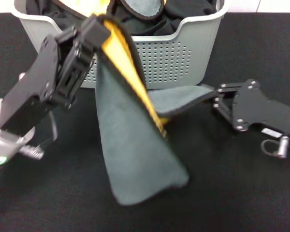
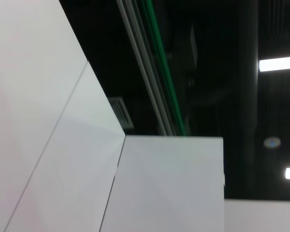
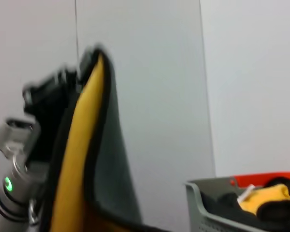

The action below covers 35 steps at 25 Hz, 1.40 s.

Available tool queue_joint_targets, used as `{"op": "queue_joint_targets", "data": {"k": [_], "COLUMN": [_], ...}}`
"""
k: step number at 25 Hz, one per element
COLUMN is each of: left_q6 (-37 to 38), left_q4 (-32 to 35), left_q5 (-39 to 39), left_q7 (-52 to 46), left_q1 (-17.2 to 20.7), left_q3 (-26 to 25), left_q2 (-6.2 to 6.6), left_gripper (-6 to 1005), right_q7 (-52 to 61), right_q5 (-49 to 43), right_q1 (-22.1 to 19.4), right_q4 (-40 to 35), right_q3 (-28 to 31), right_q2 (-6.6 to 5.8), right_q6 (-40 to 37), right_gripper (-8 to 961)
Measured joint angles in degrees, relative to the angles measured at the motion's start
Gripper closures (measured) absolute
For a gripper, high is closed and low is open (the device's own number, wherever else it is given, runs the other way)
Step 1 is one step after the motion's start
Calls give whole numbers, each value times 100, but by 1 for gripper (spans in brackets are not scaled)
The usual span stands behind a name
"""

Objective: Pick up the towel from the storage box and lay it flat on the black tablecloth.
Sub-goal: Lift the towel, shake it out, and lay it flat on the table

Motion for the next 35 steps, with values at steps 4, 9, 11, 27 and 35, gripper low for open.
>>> {"op": "queue_joint_targets", "data": {"k": [4,9,11,27,35], "left_q6": [8,24,33,17,-361], "left_q4": [313,920,1375,1590,-1545], "left_q5": [423,827,1154,1610,1804], "left_q7": [-101,-517,-641,-516,814], "left_q1": [404,899,1177,2437,341], "left_q3": [13,11,17,-226,-428], "left_q2": [325,730,862,810,468], "left_gripper": [969,969,969,969,969], "right_q7": [1001,1749,2214,2824,1911], "right_q5": [-422,-1182,-1797,-3459,-3763], "right_q1": [-159,-603,-1029,-2571,-1241], "right_q4": [789,1808,2514,2763,530], "right_q3": [84,552,1073,2574,3002], "right_q2": [-604,-918,-888,-13,192], "right_q6": [461,1052,1464,2661,1686], "right_gripper": [949,945,942,920,910]}}
